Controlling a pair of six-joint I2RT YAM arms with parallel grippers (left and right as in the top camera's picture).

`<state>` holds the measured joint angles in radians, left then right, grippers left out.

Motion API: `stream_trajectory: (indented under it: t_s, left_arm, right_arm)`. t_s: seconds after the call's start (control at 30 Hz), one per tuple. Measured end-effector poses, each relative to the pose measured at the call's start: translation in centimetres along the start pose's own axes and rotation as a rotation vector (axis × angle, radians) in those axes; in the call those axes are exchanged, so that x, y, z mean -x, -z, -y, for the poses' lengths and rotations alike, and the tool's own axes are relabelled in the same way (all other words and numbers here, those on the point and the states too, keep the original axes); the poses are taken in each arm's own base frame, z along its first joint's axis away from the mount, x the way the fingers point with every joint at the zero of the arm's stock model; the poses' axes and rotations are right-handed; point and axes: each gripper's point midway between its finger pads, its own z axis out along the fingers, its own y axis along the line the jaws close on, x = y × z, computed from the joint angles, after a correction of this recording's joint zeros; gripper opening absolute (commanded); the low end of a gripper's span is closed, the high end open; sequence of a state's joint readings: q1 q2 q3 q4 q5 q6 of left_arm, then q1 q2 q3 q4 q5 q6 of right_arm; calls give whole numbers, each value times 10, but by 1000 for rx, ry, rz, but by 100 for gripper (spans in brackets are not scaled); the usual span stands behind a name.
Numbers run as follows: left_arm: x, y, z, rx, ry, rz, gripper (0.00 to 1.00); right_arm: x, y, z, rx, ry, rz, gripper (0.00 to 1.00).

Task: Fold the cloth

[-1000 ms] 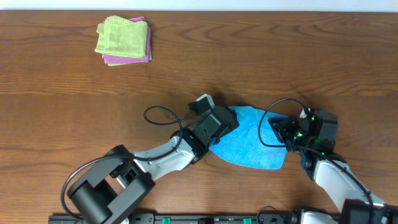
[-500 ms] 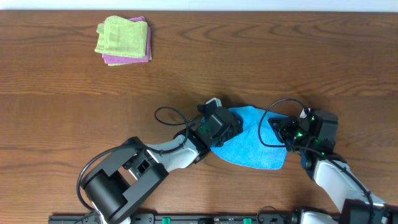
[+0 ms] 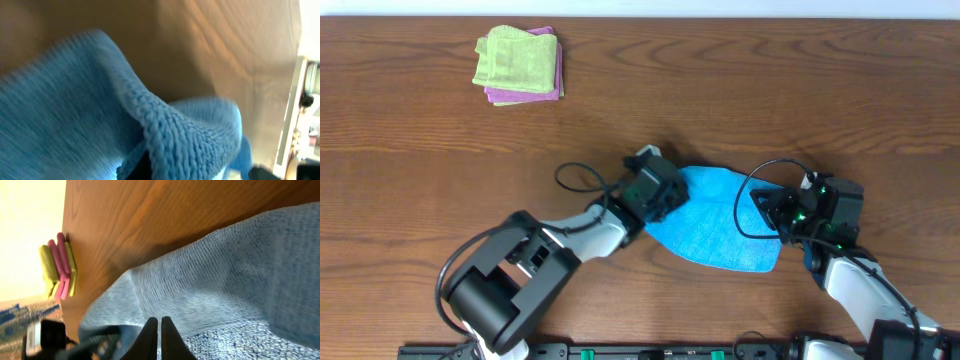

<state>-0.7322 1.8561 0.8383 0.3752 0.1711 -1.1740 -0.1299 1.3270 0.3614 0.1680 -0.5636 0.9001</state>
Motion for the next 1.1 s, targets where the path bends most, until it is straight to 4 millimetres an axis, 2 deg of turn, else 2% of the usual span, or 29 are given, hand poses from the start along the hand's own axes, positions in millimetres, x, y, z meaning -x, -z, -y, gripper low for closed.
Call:
stream_trajectory:
  t_s: [0.17, 0.2, 0.23, 0.3, 0.4, 0.5, 0.67, 0.8, 1.1]
  left_arm:
    - [32, 4, -11, 14, 13, 46, 6]
    - [36, 5, -13, 16, 11, 53, 6]
    - [38, 5, -14, 17, 8, 56, 6]
    - [40, 5, -15, 18, 4, 60, 6]
    - [39, 5, -14, 18, -8, 56, 6]
    - [39, 5, -14, 18, -11, 57, 6]
    - [41, 5, -15, 23, -12, 68, 6]
    - [44, 6, -16, 30, -11, 86, 6]
    - [45, 6, -17, 33, -11, 92, 6]
  right_arm:
    - [-7, 0, -6, 36, 20, -44, 5]
    - [-9, 0, -8, 44, 20, -56, 7]
    - [-11, 1, -8, 46, 19, -63, 12]
    - [-16, 1, -5, 35, 3, -89, 35]
    - [-26, 2, 3, 0, -24, -132, 45]
    - [-33, 3, 11, -31, -43, -159, 47]
    - [-34, 3, 15, -52, -52, -158, 46]
    - [-36, 6, 29, -128, -88, -144, 47]
    - [-8, 8, 46, -233, -60, 14, 48]
